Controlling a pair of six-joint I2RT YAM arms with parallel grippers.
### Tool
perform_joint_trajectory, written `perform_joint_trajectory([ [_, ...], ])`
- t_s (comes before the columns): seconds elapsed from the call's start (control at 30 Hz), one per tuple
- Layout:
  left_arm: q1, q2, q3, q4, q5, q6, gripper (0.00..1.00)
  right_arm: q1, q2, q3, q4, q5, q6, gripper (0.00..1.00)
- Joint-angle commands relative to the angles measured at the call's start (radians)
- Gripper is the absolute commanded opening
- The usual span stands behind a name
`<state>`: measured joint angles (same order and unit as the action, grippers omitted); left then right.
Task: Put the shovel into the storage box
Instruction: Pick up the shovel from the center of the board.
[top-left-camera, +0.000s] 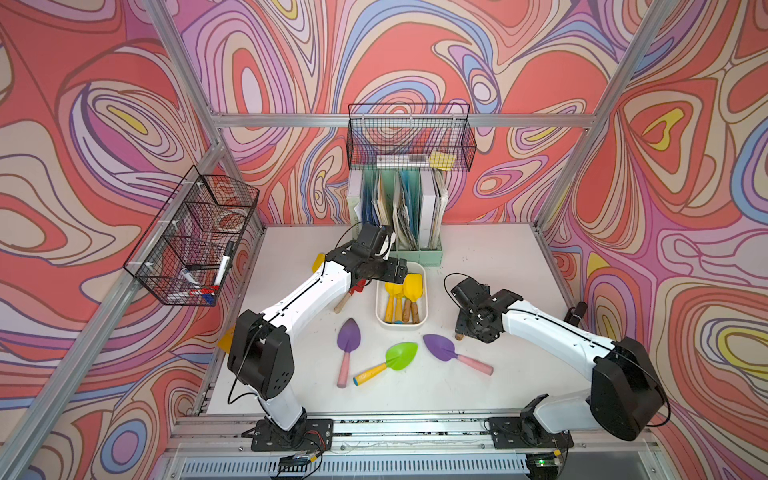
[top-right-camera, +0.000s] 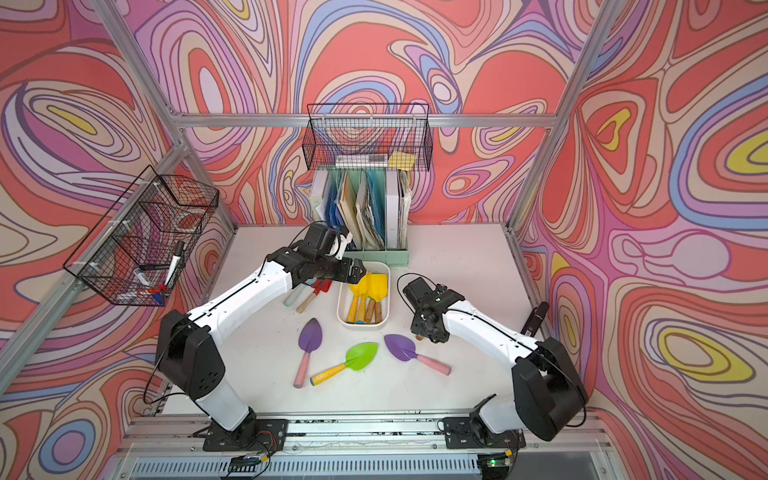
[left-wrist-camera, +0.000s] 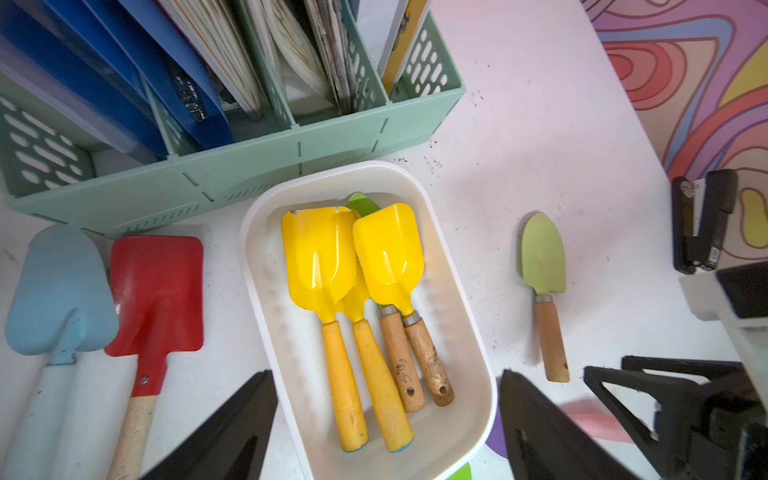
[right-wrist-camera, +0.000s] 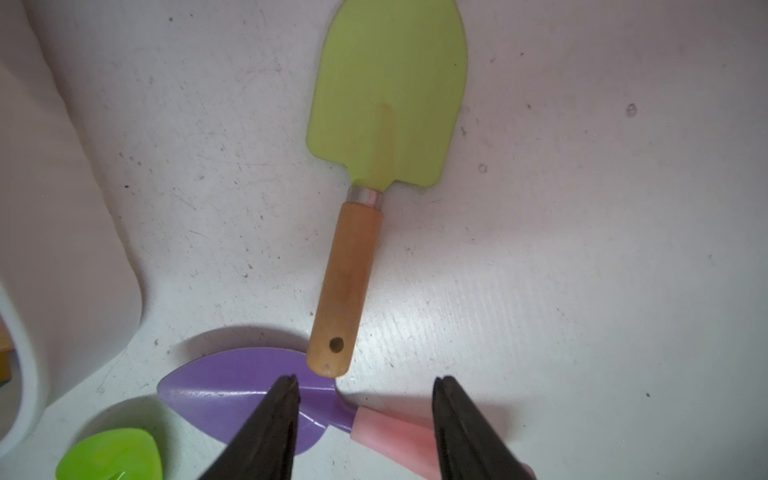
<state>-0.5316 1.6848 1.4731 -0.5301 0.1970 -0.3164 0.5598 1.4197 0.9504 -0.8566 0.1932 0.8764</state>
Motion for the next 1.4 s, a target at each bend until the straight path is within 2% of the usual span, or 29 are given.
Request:
perform_joint_trajectory([
  [0.0, -0.007, -0.045, -0.023, 0.041, 0.077, -0.006, 0.91, 0.006, 0.027, -0.019, 0.067, -0.009, 0.043, 0.54],
  [0.3, -0.007, -0.072, -0.059, 0.059, 0.107, 0.012, 0.92, 0.007, 0.074, -0.056, 0.123, 0.044, 0.095, 0.54],
  [0.67, -0.007, -0.048, -0.043, 0.061, 0.131, 0.016, 0.92, 0.006, 0.167, -0.090, 0.234, 0.021, 0.115, 0.52],
  [0.9, -0.006, -0.046, -0.045, 0.060, 0.136, 0.016, 0.92, 0.006, 0.177, -0.098, 0.247, 0.017, 0.117, 0.39],
  [1.0, -0.008, -0.044, -0.045, 0.062, 0.139, 0.011, 0.92, 0.006, 0.174, -0.099, 0.245, 0.017, 0.116, 0.28],
  [1.17, -0.008, -0.039, -0.042, 0.068, 0.155, -0.002, 0.93, 0.006, 0.160, -0.093, 0.234, 0.020, 0.106, 0.02],
  [1.37, -0.007, -0.017, -0.037, 0.092, 0.217, -0.049, 0.93, 0.006, 0.116, -0.065, 0.188, 0.045, 0.024, 0.00],
])
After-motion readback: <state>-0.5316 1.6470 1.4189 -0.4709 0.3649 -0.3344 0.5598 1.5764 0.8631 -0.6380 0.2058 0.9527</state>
